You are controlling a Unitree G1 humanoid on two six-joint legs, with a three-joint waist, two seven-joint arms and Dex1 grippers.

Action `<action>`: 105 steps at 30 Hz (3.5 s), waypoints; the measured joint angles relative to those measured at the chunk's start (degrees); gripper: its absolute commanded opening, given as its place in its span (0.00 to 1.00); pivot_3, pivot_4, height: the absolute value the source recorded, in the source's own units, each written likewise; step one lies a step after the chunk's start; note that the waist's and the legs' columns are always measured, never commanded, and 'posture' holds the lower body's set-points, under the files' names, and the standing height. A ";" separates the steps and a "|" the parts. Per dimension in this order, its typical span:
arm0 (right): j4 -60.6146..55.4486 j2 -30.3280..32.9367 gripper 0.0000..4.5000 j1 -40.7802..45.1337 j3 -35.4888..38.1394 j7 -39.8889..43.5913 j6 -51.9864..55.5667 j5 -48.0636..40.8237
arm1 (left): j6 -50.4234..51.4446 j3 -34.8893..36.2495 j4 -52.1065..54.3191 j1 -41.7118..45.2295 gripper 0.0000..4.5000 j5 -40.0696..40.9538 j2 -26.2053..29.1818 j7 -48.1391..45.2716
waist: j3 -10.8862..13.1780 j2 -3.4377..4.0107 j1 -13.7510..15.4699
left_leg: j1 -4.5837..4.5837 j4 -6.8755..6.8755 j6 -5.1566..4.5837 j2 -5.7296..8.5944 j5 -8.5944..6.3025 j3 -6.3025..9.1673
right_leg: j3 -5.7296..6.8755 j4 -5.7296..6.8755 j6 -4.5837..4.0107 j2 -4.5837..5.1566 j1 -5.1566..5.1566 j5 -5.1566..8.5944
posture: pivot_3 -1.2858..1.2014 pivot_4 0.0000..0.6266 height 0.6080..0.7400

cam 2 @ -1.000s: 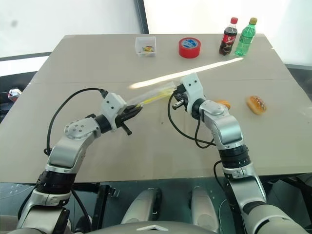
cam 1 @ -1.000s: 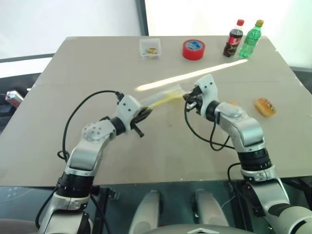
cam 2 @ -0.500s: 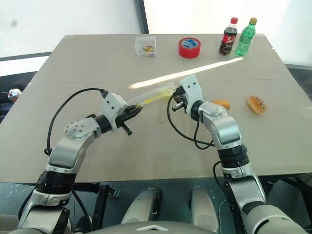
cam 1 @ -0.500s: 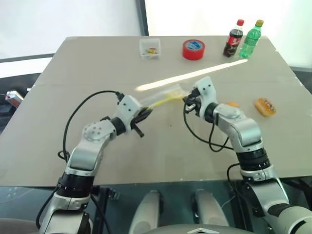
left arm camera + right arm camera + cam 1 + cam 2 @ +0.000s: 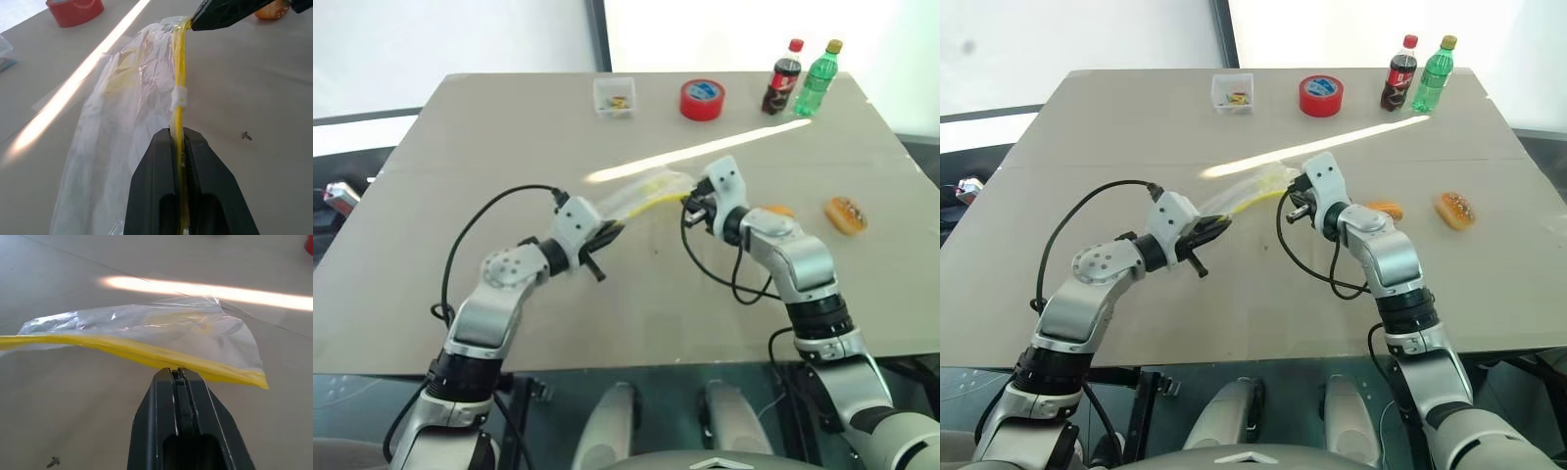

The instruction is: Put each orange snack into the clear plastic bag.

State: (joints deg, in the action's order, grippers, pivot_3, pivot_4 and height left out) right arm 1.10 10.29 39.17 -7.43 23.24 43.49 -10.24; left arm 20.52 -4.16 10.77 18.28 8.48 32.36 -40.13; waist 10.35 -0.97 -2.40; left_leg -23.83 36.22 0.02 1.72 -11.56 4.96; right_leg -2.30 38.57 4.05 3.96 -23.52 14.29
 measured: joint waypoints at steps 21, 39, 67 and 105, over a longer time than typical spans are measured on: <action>0.06 2.85 0.01 0.15 -3.52 4.53 -1.40 1.25 | -5.11 -1.34 -1.43 -0.01 0.00 -2.76 1.89 -4.01 | 0.00 0.00 -0.01 | 0.00 0.00 0.00 0.00 0.00 -0.01 | 0.00 -0.01 0.00 0.00 0.00 0.00 | 0.52 0.24 1.00; -0.06 5.48 0.01 0.16 -4.30 6.38 -4.33 2.93 | -8.88 -3.75 -2.43 -1.24 0.00 -4.61 4.59 -7.72 | 0.00 0.00 -0.01 | 0.00 -0.01 0.00 0.00 0.00 0.00 | 0.00 -0.02 0.00 0.00 0.00 0.00 | 0.52 0.24 1.00; 0.00 3.08 0.01 0.01 -5.01 7.73 -3.85 2.91 | -8.49 -4.25 -2.20 -0.34 0.00 -4.21 1.93 -6.05 | 0.00 0.00 -0.02 | 0.00 -0.01 0.00 0.00 0.00 0.01 | 0.00 -0.02 0.00 0.00 0.00 0.00 | 0.52 0.24 1.00; 12.13 3.66 0.97 -0.86 -12.26 11.15 -32.44 14.13 | -11.56 -4.57 -4.35 3.87 0.00 -1.55 -1.28 -5.64 | 0.00 0.00 0.01 | 0.00 0.00 0.00 0.00 0.00 0.00 | 0.01 -0.02 0.00 -0.01 0.01 0.00 | 0.52 0.24 1.00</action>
State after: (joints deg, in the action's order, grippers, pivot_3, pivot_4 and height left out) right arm 13.23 13.95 38.31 -19.69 34.39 11.04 3.89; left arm 8.97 -8.73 6.42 22.15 6.93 31.09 -45.77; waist 10.35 -0.97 -2.39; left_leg -23.83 36.22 0.02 1.72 -11.56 4.95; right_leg -2.29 38.55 4.05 3.96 -23.51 14.30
